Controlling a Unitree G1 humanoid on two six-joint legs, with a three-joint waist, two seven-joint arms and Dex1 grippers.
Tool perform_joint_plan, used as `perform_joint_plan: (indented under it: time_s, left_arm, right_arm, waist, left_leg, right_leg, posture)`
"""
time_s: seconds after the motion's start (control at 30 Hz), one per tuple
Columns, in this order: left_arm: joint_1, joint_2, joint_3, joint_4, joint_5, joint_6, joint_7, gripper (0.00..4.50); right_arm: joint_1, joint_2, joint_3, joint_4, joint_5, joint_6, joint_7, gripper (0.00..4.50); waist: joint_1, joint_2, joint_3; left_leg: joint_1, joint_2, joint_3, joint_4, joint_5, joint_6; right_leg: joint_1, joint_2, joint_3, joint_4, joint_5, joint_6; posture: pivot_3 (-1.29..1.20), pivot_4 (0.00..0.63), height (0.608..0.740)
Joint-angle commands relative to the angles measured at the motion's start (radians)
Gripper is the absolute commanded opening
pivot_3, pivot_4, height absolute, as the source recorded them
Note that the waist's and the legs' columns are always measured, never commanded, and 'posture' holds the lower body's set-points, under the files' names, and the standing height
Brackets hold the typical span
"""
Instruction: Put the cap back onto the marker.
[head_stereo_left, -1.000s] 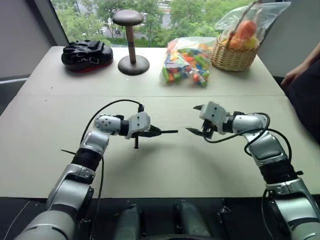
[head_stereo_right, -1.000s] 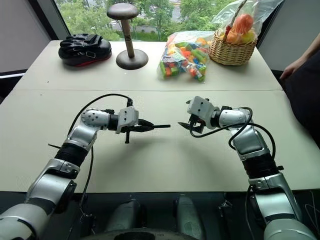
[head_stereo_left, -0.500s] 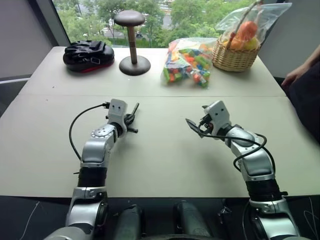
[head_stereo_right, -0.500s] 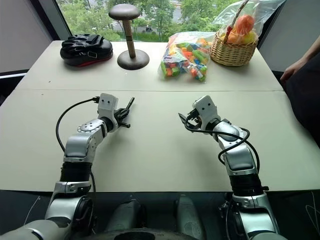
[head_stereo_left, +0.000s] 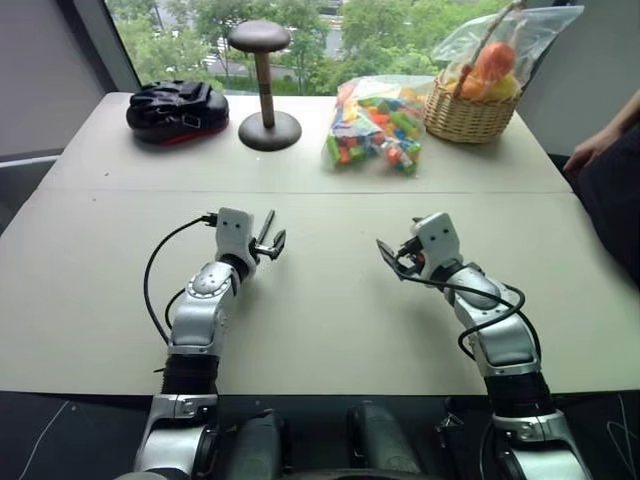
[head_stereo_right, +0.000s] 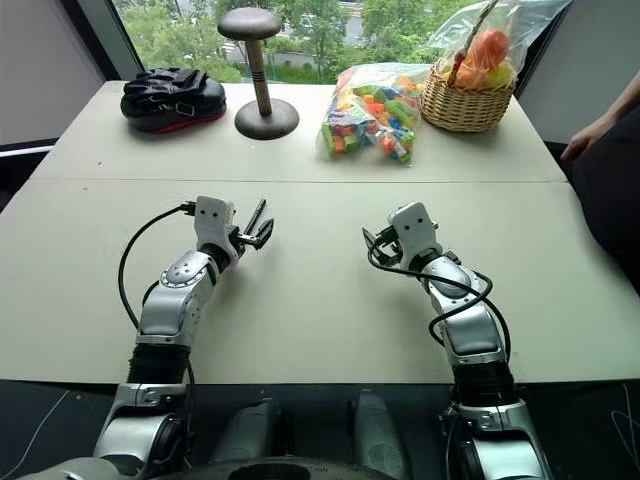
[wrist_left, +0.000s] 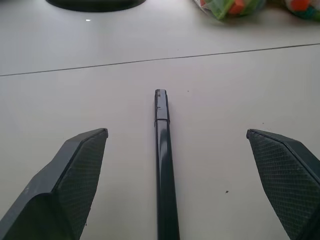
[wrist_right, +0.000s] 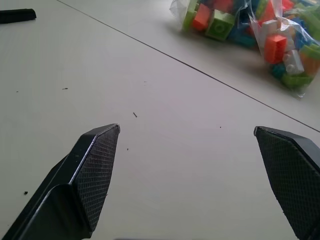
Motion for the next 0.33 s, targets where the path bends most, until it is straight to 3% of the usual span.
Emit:
perform_joint_plan:
  time_s: [0.03, 0.33]
  left_arm:
    - [0.014, 0.022, 0.053, -0.077, -0.037, -0.090, 0.016, 4.41]
    - [0.141, 0.183, 0.206, -0.137, -0.124, -0.121, -0.037, 4.41]
  right_arm:
    - [-0.002, 0.018, -0.097, -0.014, 0.043, -0.028, -0.059, 4.50]
    - [0.109, 0.030, -0.260, -0.080, 0.149, -0.083, -0.099, 4.50]
  waist:
    - [0.000, 0.000, 0.000]
    - [-0.001, 0.000, 0.000]
  left_leg:
    - [0.000, 0.000, 0.000, 0.000, 0.000, 0.000]
    - [0.000, 0.001, 0.000, -0.001, 0.000, 0.000]
  right_leg:
    - [0.000, 0.000, 0.000, 0.000, 0.000, 0.000]
    - [0.000, 0.000, 0.000, 0.000, 0.000, 0.000]
  posture:
    - [0.00, 0.150, 0.740]
    - [0.00, 0.150, 0.740]
